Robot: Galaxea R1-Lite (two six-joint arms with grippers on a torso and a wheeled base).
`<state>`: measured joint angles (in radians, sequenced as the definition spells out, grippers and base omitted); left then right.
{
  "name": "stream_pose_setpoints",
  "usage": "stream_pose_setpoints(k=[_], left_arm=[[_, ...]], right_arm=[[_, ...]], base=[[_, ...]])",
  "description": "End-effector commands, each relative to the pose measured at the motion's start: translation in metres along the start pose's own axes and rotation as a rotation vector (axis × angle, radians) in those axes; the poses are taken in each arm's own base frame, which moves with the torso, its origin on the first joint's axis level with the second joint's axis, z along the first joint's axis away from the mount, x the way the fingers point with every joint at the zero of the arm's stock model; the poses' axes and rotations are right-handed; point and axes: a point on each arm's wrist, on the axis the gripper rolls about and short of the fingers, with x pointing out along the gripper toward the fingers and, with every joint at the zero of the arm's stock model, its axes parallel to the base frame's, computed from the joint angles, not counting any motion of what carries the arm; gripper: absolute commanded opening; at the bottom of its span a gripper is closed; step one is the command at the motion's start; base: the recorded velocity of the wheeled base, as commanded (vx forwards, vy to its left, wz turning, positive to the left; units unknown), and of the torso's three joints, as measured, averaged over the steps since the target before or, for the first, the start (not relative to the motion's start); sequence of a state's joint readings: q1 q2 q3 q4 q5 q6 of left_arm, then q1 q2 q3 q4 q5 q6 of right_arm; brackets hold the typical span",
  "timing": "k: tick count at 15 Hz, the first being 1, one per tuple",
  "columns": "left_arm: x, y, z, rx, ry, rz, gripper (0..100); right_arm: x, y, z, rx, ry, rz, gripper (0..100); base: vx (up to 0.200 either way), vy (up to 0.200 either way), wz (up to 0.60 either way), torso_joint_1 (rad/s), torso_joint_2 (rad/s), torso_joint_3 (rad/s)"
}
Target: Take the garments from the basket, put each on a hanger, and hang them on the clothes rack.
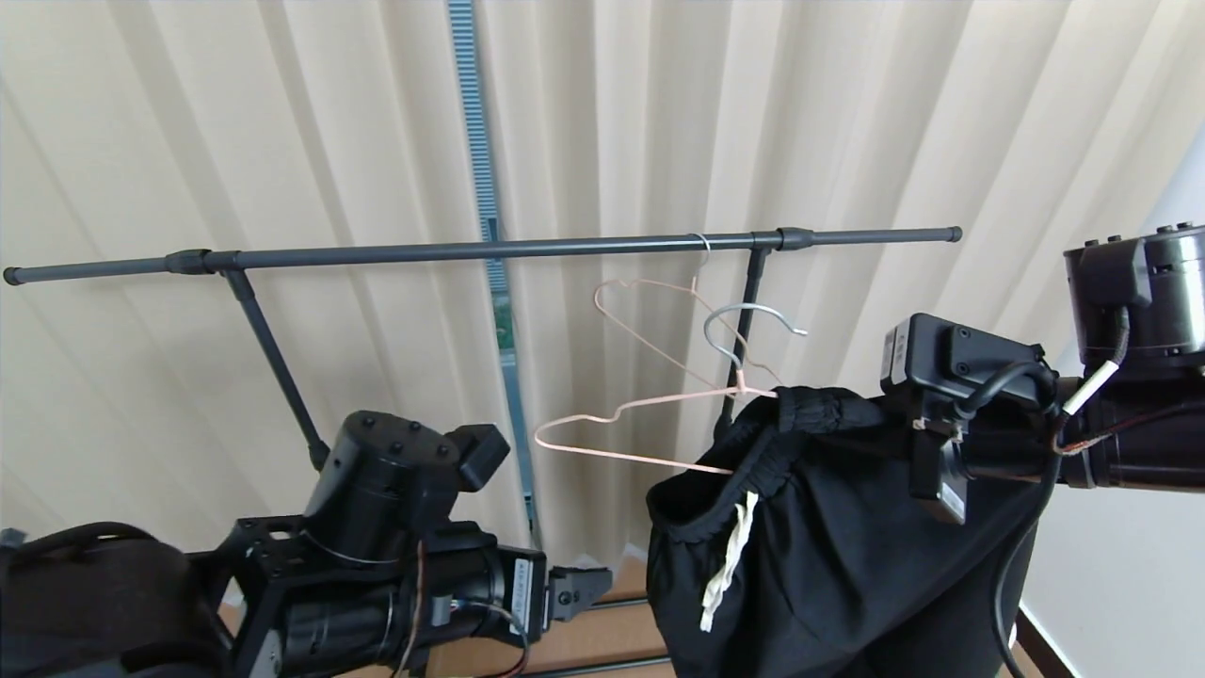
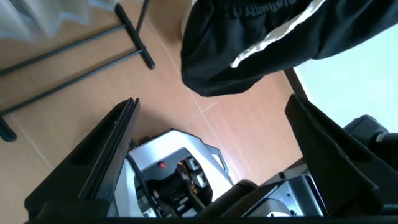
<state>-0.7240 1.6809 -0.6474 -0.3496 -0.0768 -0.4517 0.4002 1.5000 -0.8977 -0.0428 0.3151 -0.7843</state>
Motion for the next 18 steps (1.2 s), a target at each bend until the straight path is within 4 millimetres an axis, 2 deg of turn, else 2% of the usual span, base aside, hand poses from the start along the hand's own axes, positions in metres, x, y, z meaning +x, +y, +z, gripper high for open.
stream_pose_setpoints(k=[1, 6, 9, 18], left_arm=[[0.032, -0.003, 0.003, -0.024, 0.041, 0.022, 100], [0.063, -0.013, 0.018, -0.043, 0.015, 0.04, 100], [0.07, -0.018, 0.026, -0.064, -0.016, 0.042, 100], [0.089, -0.027, 0.03, -0.049, -0.026, 0.044, 100]], right_arm=[[-0.007, 0.008, -0.005, -0.002, -0.007, -0.003, 0], [-0.019, 0.015, -0.001, -0.015, -0.034, -0.014, 0], [-0.025, 0.017, 0.003, -0.019, -0.053, -0.019, 0], [-0.031, 0.023, 0.008, -0.028, -0.08, -0.011, 0]], base=[[0.0, 0.0, 0.0, 0.0, 0.0, 0.0], [0.0, 0.0, 0.0, 0.0, 0.0, 0.0], [0.0, 0.0, 0.0, 0.0, 0.0, 0.0], [0.0, 0.0, 0.0, 0.0, 0.0, 0.0]])
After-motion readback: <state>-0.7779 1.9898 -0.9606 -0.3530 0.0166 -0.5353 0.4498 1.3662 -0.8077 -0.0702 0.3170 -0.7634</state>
